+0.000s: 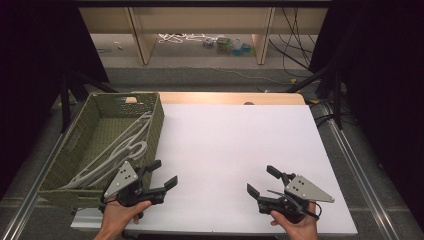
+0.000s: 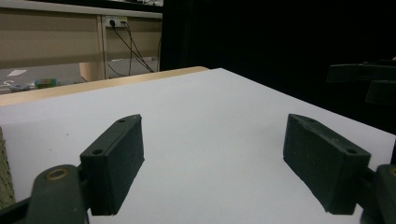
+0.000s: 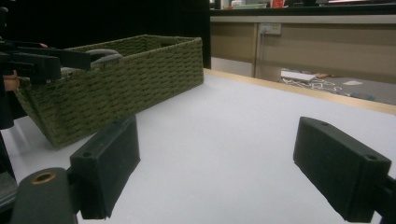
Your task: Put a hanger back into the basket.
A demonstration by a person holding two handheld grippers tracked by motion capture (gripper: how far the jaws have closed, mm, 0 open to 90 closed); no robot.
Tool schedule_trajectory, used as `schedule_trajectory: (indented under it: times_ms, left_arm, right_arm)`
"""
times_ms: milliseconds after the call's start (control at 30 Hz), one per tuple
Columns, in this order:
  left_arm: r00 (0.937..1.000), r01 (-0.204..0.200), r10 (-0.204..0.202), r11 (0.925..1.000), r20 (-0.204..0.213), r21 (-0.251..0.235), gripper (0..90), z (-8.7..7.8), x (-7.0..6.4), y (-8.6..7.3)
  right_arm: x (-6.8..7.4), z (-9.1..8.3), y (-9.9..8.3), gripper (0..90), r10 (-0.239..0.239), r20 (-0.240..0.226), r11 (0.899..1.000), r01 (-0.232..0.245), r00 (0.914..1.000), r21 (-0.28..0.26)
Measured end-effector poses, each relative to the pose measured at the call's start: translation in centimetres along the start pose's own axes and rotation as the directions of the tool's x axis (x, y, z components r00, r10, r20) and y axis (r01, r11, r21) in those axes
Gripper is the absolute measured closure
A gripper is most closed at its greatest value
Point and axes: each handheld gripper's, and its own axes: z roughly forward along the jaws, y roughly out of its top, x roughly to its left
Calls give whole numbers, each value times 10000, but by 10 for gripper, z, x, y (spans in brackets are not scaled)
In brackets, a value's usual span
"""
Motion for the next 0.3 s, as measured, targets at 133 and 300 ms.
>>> schedule_trajectory:
  times_ms: [133,300]
  left_arm:
    - [10000,9,-9,10000,50,34,201,0,-1,0]
    - [10000,-2,2,10000,88,49,198,1,-1,-1]
  right_arm:
    - [0,0,0,153,-4,7,10000,4,10000,11]
    - [0,0,0,153,20,-33,10000,-20,10000,-14]
